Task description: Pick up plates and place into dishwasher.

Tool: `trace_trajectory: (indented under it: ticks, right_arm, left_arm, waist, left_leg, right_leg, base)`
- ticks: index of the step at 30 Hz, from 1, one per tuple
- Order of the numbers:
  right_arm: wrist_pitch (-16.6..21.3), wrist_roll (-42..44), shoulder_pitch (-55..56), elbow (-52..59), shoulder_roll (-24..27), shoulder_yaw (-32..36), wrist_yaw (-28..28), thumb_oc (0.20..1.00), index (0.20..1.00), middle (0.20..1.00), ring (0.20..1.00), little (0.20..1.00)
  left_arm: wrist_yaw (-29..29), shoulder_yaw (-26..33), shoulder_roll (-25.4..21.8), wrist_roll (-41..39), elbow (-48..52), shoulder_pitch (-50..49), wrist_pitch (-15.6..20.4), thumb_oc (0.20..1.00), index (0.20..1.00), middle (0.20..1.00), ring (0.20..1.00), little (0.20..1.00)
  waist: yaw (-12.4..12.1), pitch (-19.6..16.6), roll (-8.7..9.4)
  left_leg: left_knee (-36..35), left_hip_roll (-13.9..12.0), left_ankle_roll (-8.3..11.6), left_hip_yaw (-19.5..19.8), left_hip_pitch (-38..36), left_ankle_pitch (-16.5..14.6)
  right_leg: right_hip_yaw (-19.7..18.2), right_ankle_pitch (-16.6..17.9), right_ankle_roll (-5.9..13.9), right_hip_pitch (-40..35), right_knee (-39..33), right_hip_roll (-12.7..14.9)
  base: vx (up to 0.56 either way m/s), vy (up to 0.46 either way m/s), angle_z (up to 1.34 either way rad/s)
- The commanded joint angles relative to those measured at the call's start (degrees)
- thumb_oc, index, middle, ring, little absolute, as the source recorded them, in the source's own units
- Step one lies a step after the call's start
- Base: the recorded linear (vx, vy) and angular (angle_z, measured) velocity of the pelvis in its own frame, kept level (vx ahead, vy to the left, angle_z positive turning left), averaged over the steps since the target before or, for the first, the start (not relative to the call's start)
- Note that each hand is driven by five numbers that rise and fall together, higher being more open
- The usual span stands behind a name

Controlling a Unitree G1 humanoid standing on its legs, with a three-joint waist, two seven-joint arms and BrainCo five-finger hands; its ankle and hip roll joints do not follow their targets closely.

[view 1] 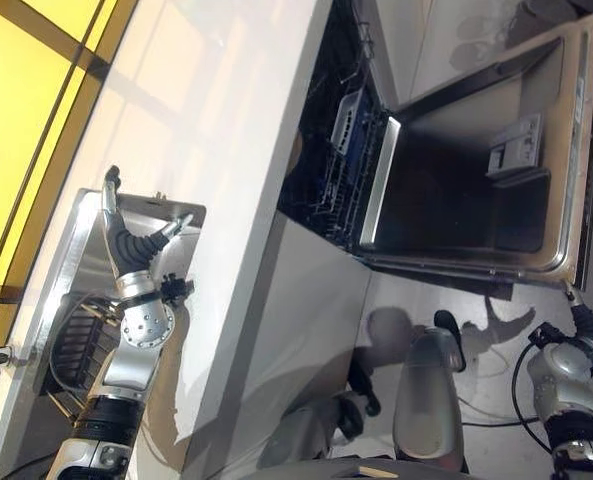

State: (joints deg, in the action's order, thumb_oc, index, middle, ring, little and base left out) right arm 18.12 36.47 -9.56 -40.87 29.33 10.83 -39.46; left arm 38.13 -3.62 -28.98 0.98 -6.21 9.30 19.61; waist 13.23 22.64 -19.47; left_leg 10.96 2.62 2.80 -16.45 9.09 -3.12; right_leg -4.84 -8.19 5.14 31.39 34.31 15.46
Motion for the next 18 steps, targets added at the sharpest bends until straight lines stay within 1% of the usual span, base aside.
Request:
trace_trajectory:
  ticks: [1, 2, 3, 4, 5, 6, 8, 10, 12, 14, 15, 16, 18]
  right_arm:
    - [5.6, 10.1, -1.6, 0.8, 1.5, 1.4, 5.0, 1.000, 1.000, 1.000, 1.000, 1.000]
    - [6.3, 13.6, -3.0, -0.3, 1.3, 1.4, 7.8, 1.000, 1.000, 1.000, 1.000, 1.000]
    - [7.1, 14.7, -3.9, -1.2, 1.5, 1.4, 10.2, 1.000, 1.000, 1.000, 1.000, 1.000]
    - [7.6, 15.8, -5.0, -1.6, 1.7, 0.8, 12.6, 1.000, 1.000, 1.000, 1.000, 1.000]
    - [7.2, 17.5, -6.5, -1.6, 1.9, 0.0, 15.9, 1.000, 1.000, 1.000, 1.000, 1.000]
    - [6.9, 18.3, -8.1, -1.7, 2.4, -0.6, 17.8, 1.000, 1.000, 1.000, 1.000, 1.000]
    - [7.3, 19.5, -10.5, -1.2, 3.1, -1.9, 23.8, 1.000, 1.000, 1.000, 1.000, 1.000]
    - [6.6, 20.6, -12.5, -0.1, 3.6, -3.3, 28.9, 1.000, 1.000, 1.000, 1.000, 1.000]
    - [5.7, 19.5, -15.6, 0.6, 4.4, -4.9, 34.2, 1.000, 1.000, 1.000, 1.000, 1.000]
    - [4.9, 16.9, -18.7, 1.5, 5.2, -6.5, 37.7, 1.000, 1.000, 1.000, 1.000, 1.000]
    - [5.6, 15.7, -19.8, 2.2, 5.7, -7.1, 38.2, 1.000, 1.000, 1.000, 1.000, 1.000]
    - [5.5, 15.3, -20.6, 3.2, 6.1, -7.4, 39.7, 1.000, 1.000, 1.000, 1.000, 1.000]
    - [3.6, 14.5, -22.1, 6.1, 6.9, -7.9, 43.7, 1.000, 1.000, 1.000, 1.000, 1.000]
  left_arm:
    - [2.1, -2.1, -0.3, -1.8, -1.5, 2.5, 0.5, 1.000, 1.000, 1.000, 1.000, 1.000]
    - [2.4, -2.7, -0.4, -1.7, -1.2, 3.2, 0.2, 1.000, 1.000, 1.000, 1.000, 1.000]
    - [2.3, -3.0, -0.6, -1.9, -1.1, 3.6, 0.1, 1.000, 1.000, 1.000, 1.000, 1.000]
    - [2.1, -3.2, -0.9, -2.5, -0.6, 3.9, -0.3, 1.000, 1.000, 1.000, 1.000, 1.000]
    - [1.9, -3.7, -1.3, -2.8, 0.5, 4.1, -1.2, 1.000, 1.000, 1.000, 1.000, 1.000]
    - [1.7, -3.7, -1.6, -3.1, 1.3, 4.0, -1.7, 1.000, 1.000, 1.000, 1.000, 1.000]
    - [0.8, -3.4, -1.9, -4.0, 2.8, 3.7, -1.9, 1.000, 1.000, 1.000, 1.000, 1.000]
    - [-2.0, -2.6, -1.7, -8.5, 4.3, 3.3, -1.6, 1.000, 1.000, 1.000, 1.000, 1.000]
    - [-2.9, -1.9, -1.0, -10.6, 4.4, 3.4, -0.7, 1.000, 1.000, 1.000, 1.000, 1.000]
    - [-4.0, -1.4, -0.9, -11.8, 4.2, 3.6, -0.5, 1.000, 1.000, 1.000, 1.000, 1.000]
    - [-4.3, -1.2, -0.8, -11.7, 4.1, 3.5, -0.5, 1.000, 1.000, 1.000, 1.000, 1.000]
    - [-4.5, -1.1, -0.7, -11.6, 3.9, 3.4, -0.6, 1.000, 1.000, 1.000, 1.000, 1.000]
    - [-5.2, -0.5, -0.5, -11.9, 3.8, 2.9, -0.5, 1.000, 1.000, 1.000, 1.000, 1.000]
  waist:
    - [2.0, 3.9, -4.45]
    - [1.9, 4.4, -4.81]
    - [1.9, 4.6, -4.82]
    - [1.6, 4.8, -5.11]
    - [1.4, 5.2, -5.30]
    - [1.2, 5.3, -5.53]
    - [0.5, 5.5, -5.83]
    - [-0.2, 5.4, -5.78]
    - [-0.9, 5.3, -5.66]
    - [-1.3, 5.2, -5.52]
    - [-1.5, 5.1, -5.46]
    - [-1.7, 5.0, -5.41]
    - [-2.0, 4.8, -5.29]
  left_leg:
    - [12.5, -2.6, 0.09, 5.1, 8.9, -4.6]
    - [13.8, -2.5, -0.06, 5.2, 10.1, -5.1]
    - [15.6, -2.1, -0.02, 5.4, 11.1, -6.2]
    - [16.3, -1.9, -0.10, 5.6, 12.1, -6.1]
    - [18.0, -1.4, -0.13, 6.2, 13.0, -7.1]
    - [19.0, -1.1, -0.21, 6.4, 14.0, -7.5]
    - [21.1, -0.5, -0.36, 7.1, 16.1, -8.0]
    - [22.4, -0.3, -0.40, 7.2, 17.8, -8.1]
    - [23.4, -0.1, -0.39, 7.4, 19.2, -8.1]
    - [24.1, -0.1, -0.31, 7.6, 20.1, -8.1]
    - [24.4, -0.1, -0.25, 7.7, 20.4, -8.1]
    - [24.4, -0.1, -0.22, 7.8, 20.6, -8.0]
    - [24.1, 0.0, -0.18, 8.0, 20.8, -7.7]
  right_leg:
    - [-3.0, -4.8, -0.86, 1.9, 6.8, 2.1]
    - [-3.2, -5.6, -1.25, 3.4, 8.7, 1.9]
    - [-3.7, -7.0, -1.46, 4.6, 11.0, 2.1]
    - [-3.9, -7.1, -1.76, 5.5, 11.9, 2.0]
    - [-4.2, -8.6, -2.13, 6.5, 14.3, 2.0]
    - [-4.6, -9.1, -2.42, 7.5, 15.7, 1.9]
    - [-4.9, -9.9, -2.97, 9.3, 18.1, 1.7]
    - [-4.8, -10.1, -3.36, 10.6, 19.4, 1.7]
    - [-4.8, -10.3, -3.65, 11.7, 20.4, 1.5]
    - [-4.8, -10.4, -3.93, 12.5, 21.2, 1.2]
    - [-4.8, -10.5, -4.04, 12.8, 21.4, 1.1]
    - [-4.7, -10.5, -4.09, 13.0, 21.6, 1.1]
    - [-4.6, -10.2, -4.13, 13.0, 21.2, 0.9]
  base:
    - [-0.11, -0.010, -0.09]
    - [-0.07, -0.017, -0.03]
    - [-0.07, -0.017, 0.01]
    - [-0.04, -0.033, 0.12]
    - [-0.05, -0.032, 0.14]
    - [-0.03, -0.045, 0.15]
    - [-0.04, -0.052, 0.11]
    - [-0.04, -0.071, 0.05]
    - [-0.03, -0.073, -0.10]
    - [0.01, -0.035, 0.17]
    - [0.03, -0.015, 0.23]
    - [0.04, -0.006, 0.05]
    - [0.03, 0.000, -0.11]
